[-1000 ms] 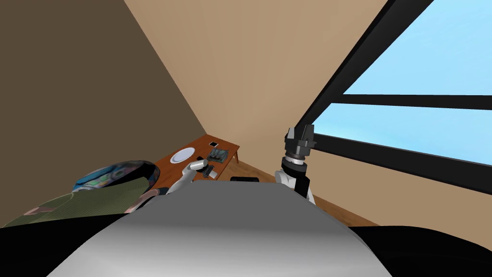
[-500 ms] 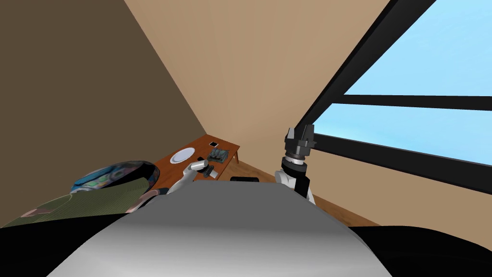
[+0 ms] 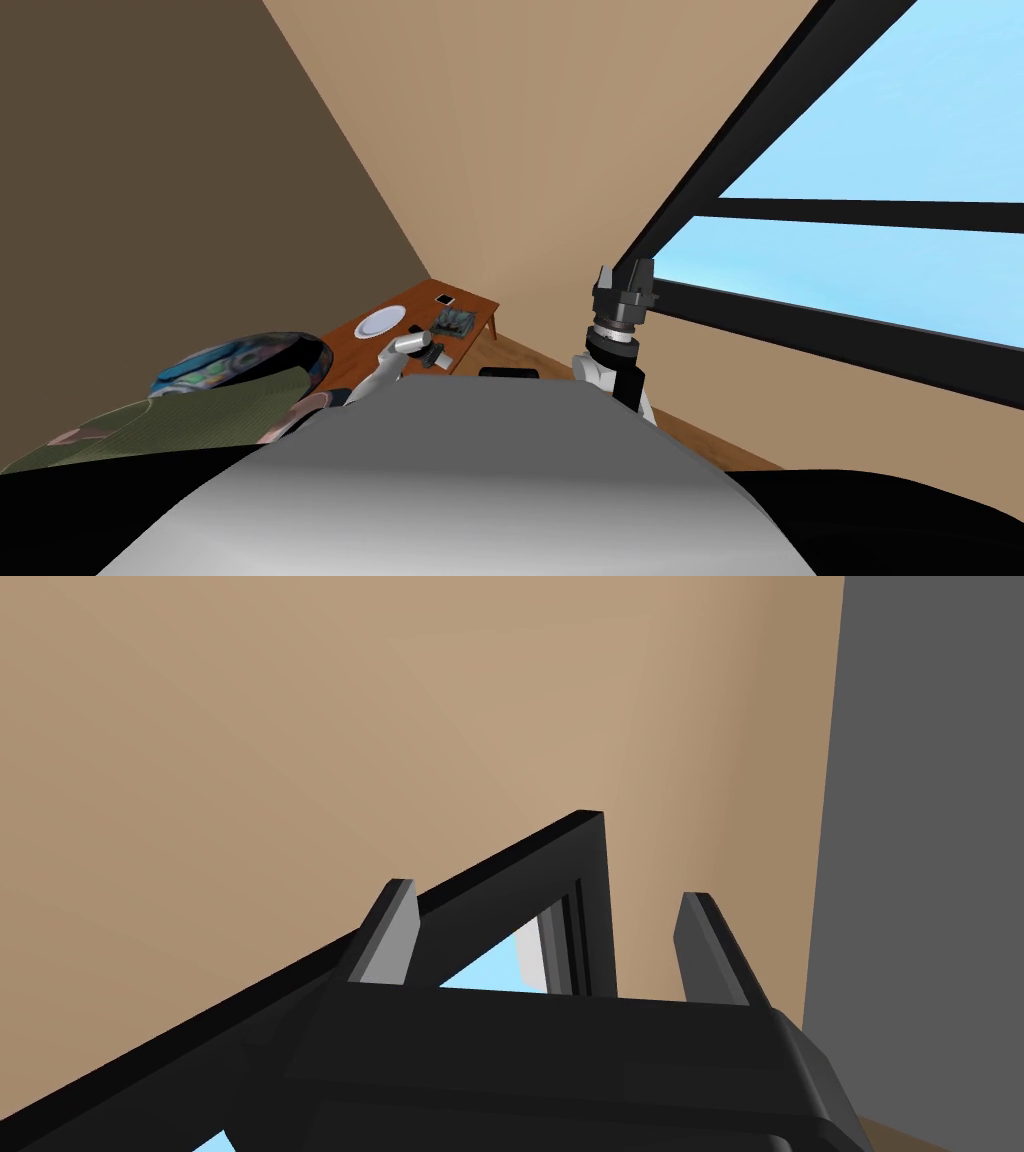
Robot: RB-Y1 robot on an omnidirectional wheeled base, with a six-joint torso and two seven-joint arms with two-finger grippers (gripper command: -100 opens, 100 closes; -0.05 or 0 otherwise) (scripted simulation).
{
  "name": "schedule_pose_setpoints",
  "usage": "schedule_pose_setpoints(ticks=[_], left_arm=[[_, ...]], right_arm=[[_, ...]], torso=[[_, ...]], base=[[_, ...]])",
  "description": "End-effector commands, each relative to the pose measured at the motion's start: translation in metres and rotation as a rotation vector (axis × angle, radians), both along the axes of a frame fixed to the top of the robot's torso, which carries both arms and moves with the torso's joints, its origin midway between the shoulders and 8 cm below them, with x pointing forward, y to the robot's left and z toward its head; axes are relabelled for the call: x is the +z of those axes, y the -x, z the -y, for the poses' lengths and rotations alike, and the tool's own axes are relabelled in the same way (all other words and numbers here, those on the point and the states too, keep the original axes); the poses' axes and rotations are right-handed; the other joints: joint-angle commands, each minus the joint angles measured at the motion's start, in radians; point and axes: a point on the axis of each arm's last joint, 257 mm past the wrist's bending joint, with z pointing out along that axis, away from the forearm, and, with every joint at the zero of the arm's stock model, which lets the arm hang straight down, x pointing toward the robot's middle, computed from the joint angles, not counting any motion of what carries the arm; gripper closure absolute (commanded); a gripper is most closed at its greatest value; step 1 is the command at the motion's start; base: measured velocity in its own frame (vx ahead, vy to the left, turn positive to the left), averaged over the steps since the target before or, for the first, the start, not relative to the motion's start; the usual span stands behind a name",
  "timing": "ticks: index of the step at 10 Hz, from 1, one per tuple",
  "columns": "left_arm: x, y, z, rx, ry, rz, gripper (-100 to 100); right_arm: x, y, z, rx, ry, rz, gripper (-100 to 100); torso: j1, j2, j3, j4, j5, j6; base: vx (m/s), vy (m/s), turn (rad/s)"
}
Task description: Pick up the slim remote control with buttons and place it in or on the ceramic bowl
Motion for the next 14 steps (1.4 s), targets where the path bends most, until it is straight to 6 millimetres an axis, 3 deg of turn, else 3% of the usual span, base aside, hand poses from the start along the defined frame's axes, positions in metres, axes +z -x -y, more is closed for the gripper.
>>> schedule_pose_setpoints(ticks=[1, 2, 3, 4, 6, 7, 8, 9, 13, 14], left_arm=[[0.009, -0.004, -0.005, -0.004, 0.001, -0.003, 100], [0.006, -0.002, -0.002, -0.002, 0.000, -0.001, 100], [0.006, -0.003, -0.003, -0.002, 0.001, -0.002, 0], [0.030, -0.029, -0.025, -0.012, -0.040, 0.051, 100], [0.061, -0.055, -0.051, -0.017, -0.084, 0.105, 100], [0.061, -0.055, -0.051, -0.017, -0.084, 0.105, 100], [0.089, -0.073, -0.074, -0.016, -0.119, 0.143, 100], [0.089, -0.073, -0.074, -0.016, -0.119, 0.143, 100], [0.141, -0.092, -0.112, 0.000, -0.168, 0.191, 100], [0.141, -0.092, -0.112, 0.000, -0.168, 0.191, 100]], right_arm=[[0.000, 0.000, 0.000, 0.000, 0.000, 0.000, 0], [0.000, 0.000, 0.000, 0.000, 0.000, 0.000, 0], [0.000, 0.000, 0.000, 0.000, 0.000, 0.000, 0], [0.000, 0.000, 0.000, 0.000, 0.000, 0.000, 0], [0.000, 0.000, 0.000, 0.000, 0.000, 0.000, 0], [0.000, 0.000, 0.000, 0.000, 0.000, 0.000, 0], [0.000, 0.000, 0.000, 0.000, 0.000, 0.000, 0], [0.000, 0.000, 0.000, 0.000, 0.000, 0.000, 0], [0.000, 0.000, 0.000, 0.000, 0.000, 0.000, 0], [0.000, 0.000, 0.000, 0.000, 0.000, 0.000, 0]], torso=[[0.000, 0.000, 0.000, 0.000, 0.000, 0.000], [0.000, 0.000, 0.000, 0.000, 0.000, 0.000], [0.001, 0.000, 0.000, 0.000, 0.000, 0.001], [0.002, 0.000, 0.000, 0.000, 0.001, 0.001], [0.005, 0.008, 0.005, 0.003, -0.001, 0.000], [0.005, 0.011, 0.007, 0.004, -0.001, 0.000], [0.004, 0.010, 0.006, 0.003, 0.000, 0.000], [0.002, 0.011, 0.008, 0.005, -0.001, 0.001], [0.002, 0.011, 0.008, 0.005, -0.002, 0.001], [0.002, 0.012, 0.008, 0.005, -0.001, 0.001]], base=[[-0.008, -0.043, 0.030], [-0.004, -0.015, 0.005], [0.000, 0.000, 0.000], [-0.065, 0.006, -0.004], [-0.148, 0.033, -0.026], [-0.108, 0.025, -0.015], [-0.142, -0.001, -0.080], [-0.113, -0.004, -0.049], [-0.111, 0.007, -0.093], [-0.095, -0.007, -0.052]])
